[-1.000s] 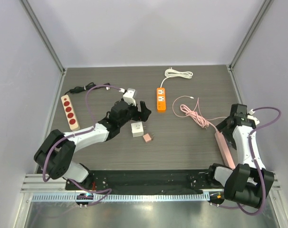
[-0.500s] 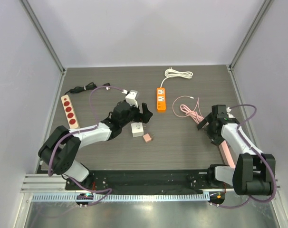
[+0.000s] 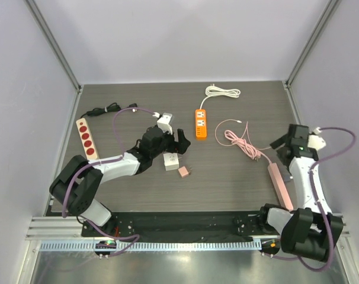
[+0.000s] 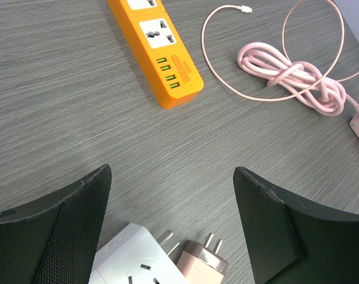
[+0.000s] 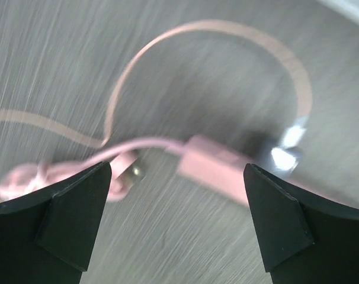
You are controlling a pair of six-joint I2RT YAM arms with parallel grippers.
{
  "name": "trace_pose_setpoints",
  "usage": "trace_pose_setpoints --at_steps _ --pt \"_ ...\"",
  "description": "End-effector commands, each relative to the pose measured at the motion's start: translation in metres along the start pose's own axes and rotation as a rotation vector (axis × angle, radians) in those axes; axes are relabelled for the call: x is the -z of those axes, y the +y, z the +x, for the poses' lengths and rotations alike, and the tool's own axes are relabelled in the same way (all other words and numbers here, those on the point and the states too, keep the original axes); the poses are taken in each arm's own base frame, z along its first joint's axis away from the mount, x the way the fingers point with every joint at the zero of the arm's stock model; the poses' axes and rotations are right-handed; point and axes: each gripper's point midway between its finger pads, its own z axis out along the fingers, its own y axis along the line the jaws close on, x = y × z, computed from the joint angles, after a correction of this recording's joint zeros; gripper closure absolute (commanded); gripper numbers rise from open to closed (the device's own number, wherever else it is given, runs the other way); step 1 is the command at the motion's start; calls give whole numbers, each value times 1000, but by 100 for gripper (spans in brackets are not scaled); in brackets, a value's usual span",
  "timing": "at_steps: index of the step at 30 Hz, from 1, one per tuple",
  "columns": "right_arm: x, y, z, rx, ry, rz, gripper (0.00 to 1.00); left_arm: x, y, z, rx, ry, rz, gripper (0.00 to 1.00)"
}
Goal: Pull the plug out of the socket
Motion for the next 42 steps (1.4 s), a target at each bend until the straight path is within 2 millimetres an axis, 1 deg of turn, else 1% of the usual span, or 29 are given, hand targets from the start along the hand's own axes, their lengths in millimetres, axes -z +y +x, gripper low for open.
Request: trace_pose_setpoints --at_steps 1,3,4,5,8,11,13,16,17,19,20,21,23,24,25,26,27,28,29,30,31,33,34,35,36,37,39,40,42 --pt "-2 -48 -16 -47 -34 132 0 -5 -11 -20 1 -65 38 16" --pt "-7 -63 -13 -85 -28 165 0 -5 -12 -21 0 -69 46 16" --pt "-10 -63 -12 -93 -27 160 0 -4 -14 -21 1 -71 57 16" --pt "-14 -65 -2 -111 -1 156 0 -4 -14 -21 1 -74 62 16" --pt "-25 -70 12 -140 37 161 0 -4 -15 -21 4 -76 63 15" --pt "-29 -62 28 -162 95 104 0 -4 -14 -21 4 -80 59 15" --pt "-24 -48 39 -181 126 31 0 -5 -14 -22 5 -80 61 15" --pt "-20 -37 53 -207 144 -12 0 -6 -17 -23 14 -80 73 15" --pt "-17 -29 62 -190 153 -39 0 -6 -18 -22 15 -77 77 15" --pt "-17 -17 70 -220 159 -69 0 -6 -18 -22 18 -77 77 15" --pt "-17 -11 85 -188 194 -80 0 -7 -18 -22 17 -78 78 15" --pt "-18 -3 88 -192 199 -100 0 -7 -17 -20 17 -72 77 15" --pt "-19 11 104 -183 242 -119 0 -8 -17 -21 17 -73 79 15" --pt "-19 20 105 -179 237 -138 0 -9 -19 -20 16 -69 84 15" --pt "-18 30 99 -185 207 -147 0 -9 -19 -19 16 -63 88 15" --pt "-15 40 99 -169 200 -167 0 -10 -20 -19 15 -64 91 15" --pt "-12 49 106 -132 210 -180 0 -11 -24 -19 12 -57 110 16" --pt "-10 56 105 -127 209 -193 0 -12 -24 -17 6 -49 118 16" --pt "-4 72 101 -118 207 -236 0 -13 -27 -16 1 -44 130 17" --pt "-2 79 108 -85 229 -251 0 -14 -32 -18 -4 -44 147 19" --pt "3 91 104 -65 231 -276 0 -15 -41 -15 -19 -38 168 19" --pt "5 89 105 -1 239 -257 1 -20 -47 -9 -38 -26 171 20" --pt "9 91 98 16 218 -261 0 -21 -59 -8 -62 -26 189 20" --pt "6 79 90 66 175 -210 0 -23 -64 -4 -74 -17 191 20" --pt "8 74 84 83 150 -194 0 -25 -69 -1 -85 -12 196 20" --pt "14 73 74 91 115 -197 1 -26 -84 -2 -101 -19 213 20" --pt "20 57 62 131 67 -153 0 -28 -95 7 -130 1 224 19" --pt "30 56 49 117 33 -169 0 -27 -109 14 -143 10 248 19" --pt "40 45 39 128 10 -154 0 -32 -125 22 -161 22 271 16"
